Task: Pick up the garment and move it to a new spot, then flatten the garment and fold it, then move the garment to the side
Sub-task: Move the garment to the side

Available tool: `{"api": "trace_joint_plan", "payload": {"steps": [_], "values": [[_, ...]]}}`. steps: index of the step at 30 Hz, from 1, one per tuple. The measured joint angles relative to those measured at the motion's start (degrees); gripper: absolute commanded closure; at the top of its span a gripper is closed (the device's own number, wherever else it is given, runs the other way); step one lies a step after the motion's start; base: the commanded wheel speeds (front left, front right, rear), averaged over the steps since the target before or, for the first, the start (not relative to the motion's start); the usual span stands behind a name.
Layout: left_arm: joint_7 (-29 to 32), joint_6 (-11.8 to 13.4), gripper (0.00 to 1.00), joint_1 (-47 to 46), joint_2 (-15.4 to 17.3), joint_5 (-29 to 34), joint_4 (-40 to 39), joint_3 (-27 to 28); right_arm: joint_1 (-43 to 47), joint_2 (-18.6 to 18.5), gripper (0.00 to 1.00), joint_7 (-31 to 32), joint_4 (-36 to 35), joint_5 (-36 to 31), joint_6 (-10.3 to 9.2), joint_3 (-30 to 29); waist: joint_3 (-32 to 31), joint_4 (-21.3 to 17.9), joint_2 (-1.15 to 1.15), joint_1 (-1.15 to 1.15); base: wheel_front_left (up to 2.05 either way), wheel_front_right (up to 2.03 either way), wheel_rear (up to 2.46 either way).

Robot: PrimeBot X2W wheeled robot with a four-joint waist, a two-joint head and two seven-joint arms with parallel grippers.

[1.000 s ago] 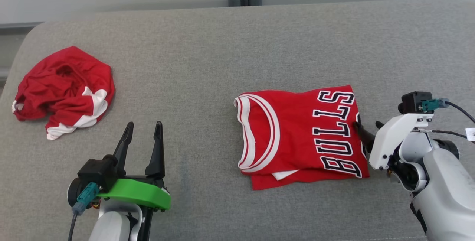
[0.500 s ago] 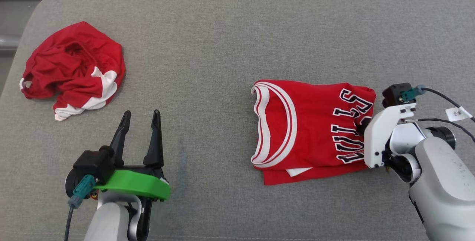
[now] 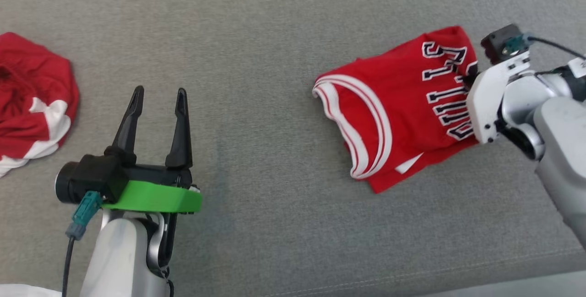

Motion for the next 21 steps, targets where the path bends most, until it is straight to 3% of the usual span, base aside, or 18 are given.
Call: {"api": "trace_joint_plan", "payload": {"steps": [8, 21], "values": [[0.00, -0.29, 0.00, -4.11, 2.58, 1.60, -5.17, -4.79, -7.95, -3.56, 1.00, -9.60, 11.31, -0.96, 0.00, -5.20, 6.09, -6.31, 0.00, 0.00, 0.00, 0.00, 0.00], [-0.01, -0.30, 0.00, -6.84, 6.24, 0.85, -13.25, -11.58, -15.83, -9.26, 1.00, -23.76, 23.88, -13.68, 0.00, -13.70, 16.59, -10.59, 0.00, 0.01, 0.00, 0.00, 0.00]]}}
